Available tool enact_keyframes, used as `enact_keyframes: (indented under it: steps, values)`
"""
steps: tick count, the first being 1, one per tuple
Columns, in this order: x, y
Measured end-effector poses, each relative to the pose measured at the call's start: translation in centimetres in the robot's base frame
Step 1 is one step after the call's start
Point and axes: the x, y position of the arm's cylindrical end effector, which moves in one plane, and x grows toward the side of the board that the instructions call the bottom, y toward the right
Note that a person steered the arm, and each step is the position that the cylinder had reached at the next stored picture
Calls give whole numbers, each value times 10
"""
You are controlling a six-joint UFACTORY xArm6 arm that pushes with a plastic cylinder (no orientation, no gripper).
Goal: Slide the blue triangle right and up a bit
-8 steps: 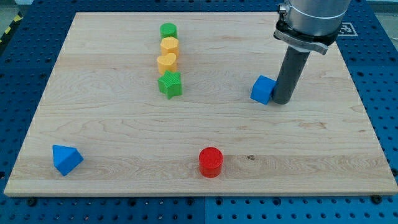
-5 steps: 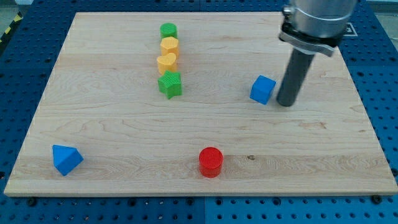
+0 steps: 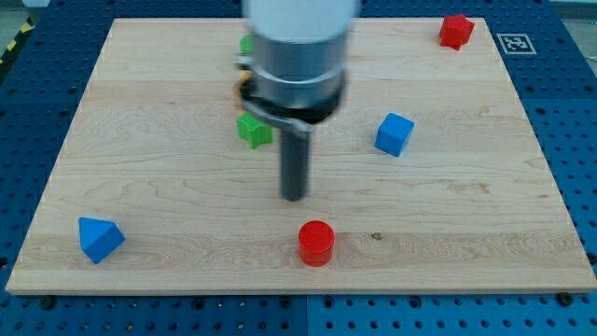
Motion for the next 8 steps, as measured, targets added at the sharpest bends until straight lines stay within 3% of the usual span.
enact_keyframes:
  steps: [2,3,4,5,7,8]
  values:
    - [-15,-166]
    - [1,-236]
    - [51,-265]
    - [51,-265]
    - [77,-183]
    - [77,-175]
